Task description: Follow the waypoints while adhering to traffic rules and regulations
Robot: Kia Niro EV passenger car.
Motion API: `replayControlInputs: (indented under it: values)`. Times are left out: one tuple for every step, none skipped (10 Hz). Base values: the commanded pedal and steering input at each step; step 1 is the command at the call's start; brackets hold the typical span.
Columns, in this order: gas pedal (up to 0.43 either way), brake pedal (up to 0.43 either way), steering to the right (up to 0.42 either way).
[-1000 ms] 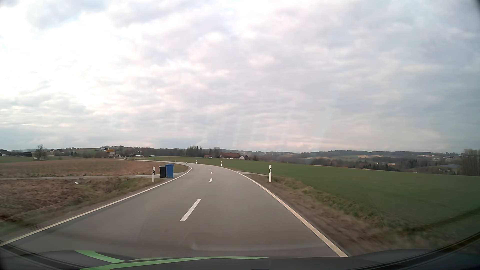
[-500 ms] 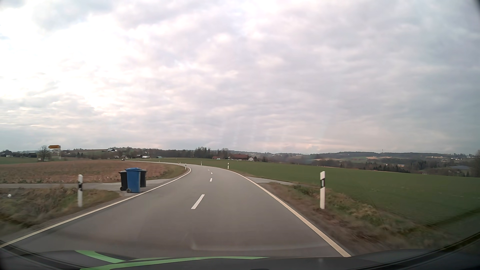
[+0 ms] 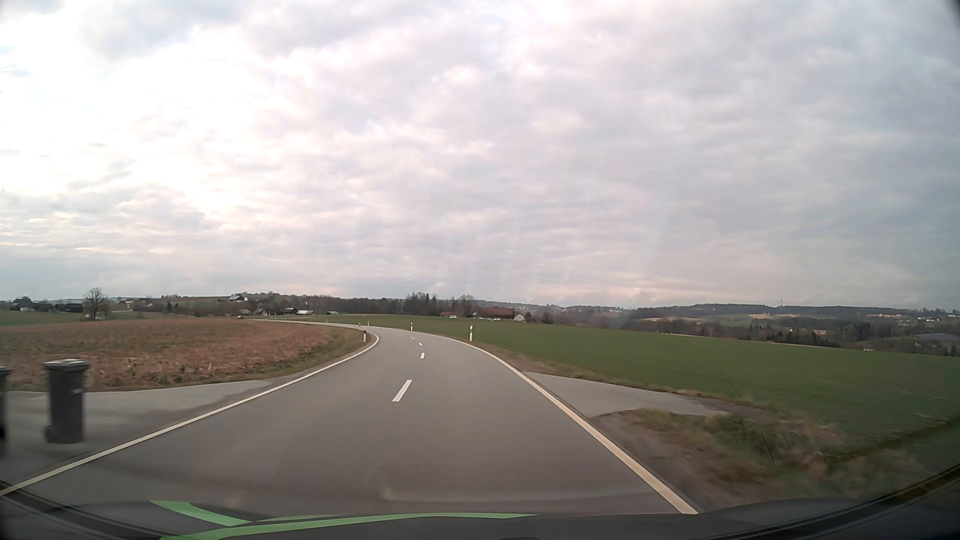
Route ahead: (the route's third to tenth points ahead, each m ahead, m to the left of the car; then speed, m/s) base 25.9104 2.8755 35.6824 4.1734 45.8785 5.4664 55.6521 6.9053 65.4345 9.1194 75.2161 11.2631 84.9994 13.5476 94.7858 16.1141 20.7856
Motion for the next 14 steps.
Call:
replayControlInputs:
  values:
    - [0.157,0.000,-0.016]
    - [0.157,0.000,-0.017]
    - [0.157,0.000,-0.017]
    - [0.157,0.000,-0.017]
    - [0.157,0.000,-0.017]
    - [0.157,0.000,-0.017]
    - [0.157,0.000,-0.018]
    - [0.157,0.000,-0.018]
    - [0.157,0.000,-0.019]
    - [0.157,0.000,-0.019]
    - [0.157,0.000,-0.020]
    - [0.157,0.000,-0.020]
    - [0.157,0.000,-0.020]
    - [0.157,0.000,-0.020]
